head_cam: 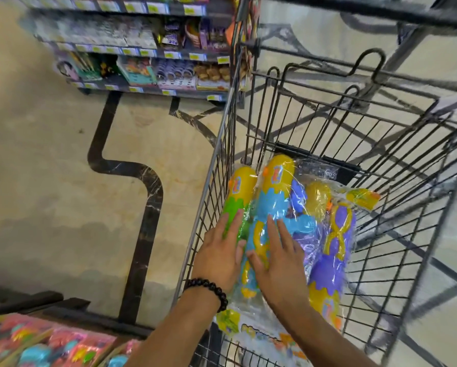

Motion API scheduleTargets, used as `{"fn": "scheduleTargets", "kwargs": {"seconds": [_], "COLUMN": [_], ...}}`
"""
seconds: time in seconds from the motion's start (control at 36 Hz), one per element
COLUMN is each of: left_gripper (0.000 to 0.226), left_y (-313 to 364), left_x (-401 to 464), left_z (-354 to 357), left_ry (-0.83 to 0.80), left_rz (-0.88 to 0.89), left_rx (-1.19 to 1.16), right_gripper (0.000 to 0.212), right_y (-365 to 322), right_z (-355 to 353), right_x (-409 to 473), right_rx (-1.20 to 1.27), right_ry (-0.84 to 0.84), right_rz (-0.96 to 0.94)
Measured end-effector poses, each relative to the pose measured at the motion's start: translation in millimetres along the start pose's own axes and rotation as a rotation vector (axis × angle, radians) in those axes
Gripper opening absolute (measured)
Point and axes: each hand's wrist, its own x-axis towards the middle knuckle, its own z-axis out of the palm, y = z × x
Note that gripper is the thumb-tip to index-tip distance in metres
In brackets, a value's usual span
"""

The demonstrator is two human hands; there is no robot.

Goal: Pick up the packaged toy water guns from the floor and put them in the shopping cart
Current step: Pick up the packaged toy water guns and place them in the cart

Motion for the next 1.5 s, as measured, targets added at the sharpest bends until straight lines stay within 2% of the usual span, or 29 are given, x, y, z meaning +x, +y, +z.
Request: {"fn": "scheduleTargets", "kwargs": {"seconds": [0.25, 0.5, 0.81, 0.97, 1.22, 1.5], "left_gripper": [0.064, 0.065, 0.063, 0.062, 0.063, 0.059], "left_y": [29.4, 72.3, 114.2, 147.4, 193.3, 212.1], "left_x": [-15.4, -44.9, -92.8, -138.8, -218.9, -395.5], "left_z": [-50.1, -125.3, -197.9, -227.4, -225.5, -212.6], "left_ry": [0.092, 0.224, 0.35, 0.423, 0.511, 0.578], "left_rz": [0.085, 0.148, 0.094, -0.044, -0.313, -0.676], "left_rx": [0.08, 0.144, 0.233, 0.283, 0.312, 0.335], "right_gripper": [0.075, 0.072, 0.07, 0.072, 0.068, 0.063], "right_y": [-28.9, -75.3, -128.3, -146.6, -149.2, -183.1], "right_z": [-47.3, -128.6, -224.3, -257.4, -286.1, -267.0], "right_x": [-21.7, -46.4, -72.6, -73.5, -99.8, -216.1], "right_rx": [-0.044, -0.06, -0.164, -0.191, -0.23, -0.359], "right_ry": [0.02, 0.066, 0.034, -0.034, -0.154, -0.341], "right_rz": [-0.094, -0.232, -0.481, -0.681, -0.935, -1.259]}}
